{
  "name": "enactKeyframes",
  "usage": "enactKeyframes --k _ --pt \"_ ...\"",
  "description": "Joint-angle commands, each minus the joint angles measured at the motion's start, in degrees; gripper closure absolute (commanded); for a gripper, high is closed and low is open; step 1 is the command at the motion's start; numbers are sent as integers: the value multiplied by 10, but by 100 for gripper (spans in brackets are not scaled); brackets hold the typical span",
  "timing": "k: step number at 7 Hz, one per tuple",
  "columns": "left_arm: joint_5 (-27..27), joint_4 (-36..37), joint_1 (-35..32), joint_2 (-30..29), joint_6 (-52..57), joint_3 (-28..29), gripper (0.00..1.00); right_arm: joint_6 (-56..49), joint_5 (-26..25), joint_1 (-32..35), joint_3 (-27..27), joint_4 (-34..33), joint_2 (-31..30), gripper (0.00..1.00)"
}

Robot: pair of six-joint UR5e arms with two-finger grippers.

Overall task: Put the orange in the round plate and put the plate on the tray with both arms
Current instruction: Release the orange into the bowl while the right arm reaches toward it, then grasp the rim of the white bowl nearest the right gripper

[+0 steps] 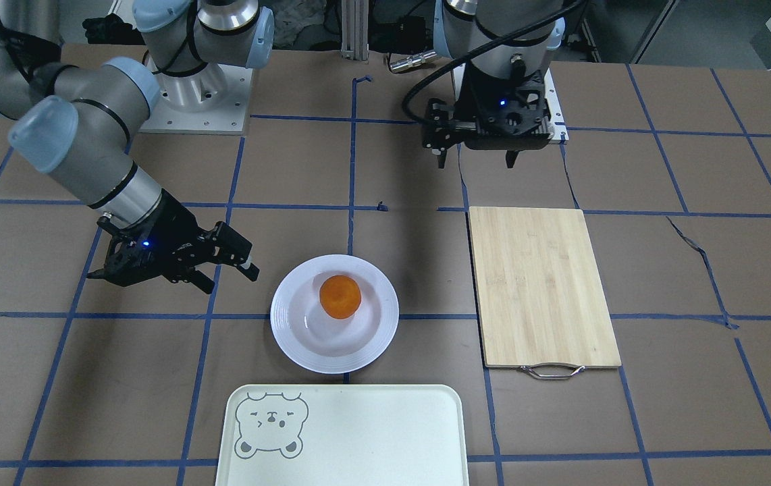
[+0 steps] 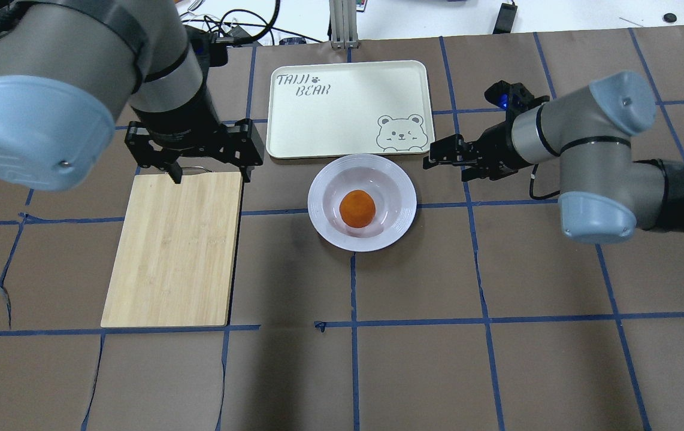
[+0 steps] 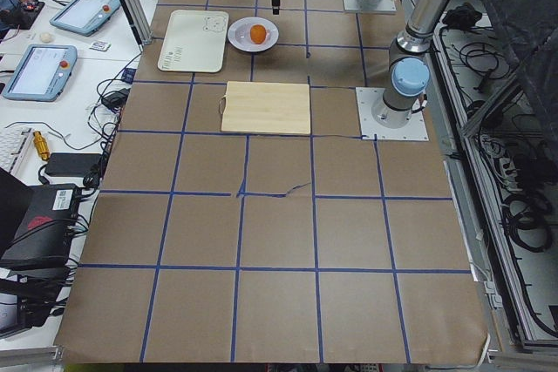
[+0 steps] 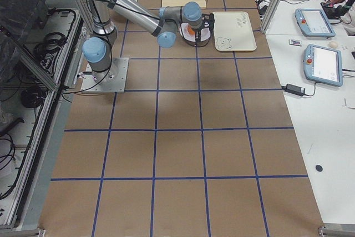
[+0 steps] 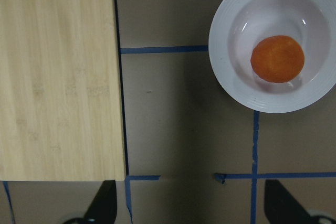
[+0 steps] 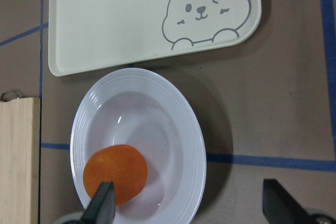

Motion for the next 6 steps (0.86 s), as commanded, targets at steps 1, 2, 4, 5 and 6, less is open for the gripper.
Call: enactKeyframes --k 1,2,4,5,6 --pt "5 39 31 14 17 -3 0 -7 94 -4 48 -90 58 0" --pt "2 41 33 13 19 -3 0 -9 127 -3 49 -116 81 0" --pt "1 41 34 12 19 -3 0 -61 133 -4 58 -115 100 0" --pt "1 41 35 12 19 -2 0 -62 134 -3 61 -118 109 1" --pt "1 41 35 13 19 -3 0 -62 155 -3 61 -119 124 3"
